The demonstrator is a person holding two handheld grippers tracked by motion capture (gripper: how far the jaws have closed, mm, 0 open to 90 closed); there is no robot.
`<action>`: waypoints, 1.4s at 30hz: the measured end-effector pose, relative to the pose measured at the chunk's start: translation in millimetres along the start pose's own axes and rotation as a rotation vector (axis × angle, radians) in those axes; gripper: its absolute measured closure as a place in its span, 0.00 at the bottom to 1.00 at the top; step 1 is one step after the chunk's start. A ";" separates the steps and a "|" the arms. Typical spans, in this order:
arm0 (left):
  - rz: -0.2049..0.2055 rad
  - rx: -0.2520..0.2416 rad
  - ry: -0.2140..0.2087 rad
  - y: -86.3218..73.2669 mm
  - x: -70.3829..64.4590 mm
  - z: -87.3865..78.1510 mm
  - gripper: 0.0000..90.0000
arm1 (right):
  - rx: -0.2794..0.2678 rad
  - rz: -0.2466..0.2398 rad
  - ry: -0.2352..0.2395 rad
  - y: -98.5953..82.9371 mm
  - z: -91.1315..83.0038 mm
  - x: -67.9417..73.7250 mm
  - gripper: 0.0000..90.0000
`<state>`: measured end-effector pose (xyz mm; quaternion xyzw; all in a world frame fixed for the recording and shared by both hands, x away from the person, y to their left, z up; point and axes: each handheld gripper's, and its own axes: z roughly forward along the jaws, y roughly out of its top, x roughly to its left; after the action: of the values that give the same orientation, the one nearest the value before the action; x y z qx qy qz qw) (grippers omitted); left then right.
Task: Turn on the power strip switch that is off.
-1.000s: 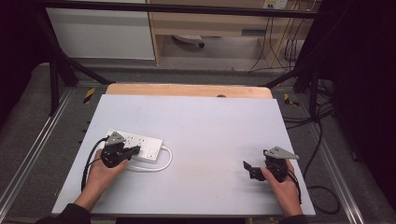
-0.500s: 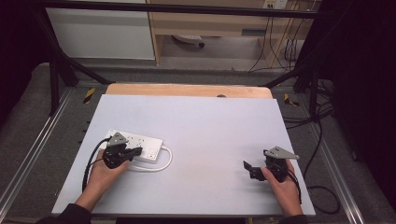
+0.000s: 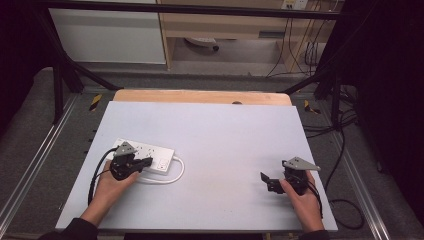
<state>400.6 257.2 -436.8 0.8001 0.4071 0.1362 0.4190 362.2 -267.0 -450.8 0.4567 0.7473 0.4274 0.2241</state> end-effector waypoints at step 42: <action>0.040 -0.130 -0.009 4.6 -6.4 -6.0 0.87 | -0.007 0.001 -0.002 0.6 -1.1 0.2 0.03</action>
<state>395.7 254.2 -428.8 0.7798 0.3794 0.1671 0.4691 361.6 -267.1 -449.6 0.4566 0.7454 0.4298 0.2261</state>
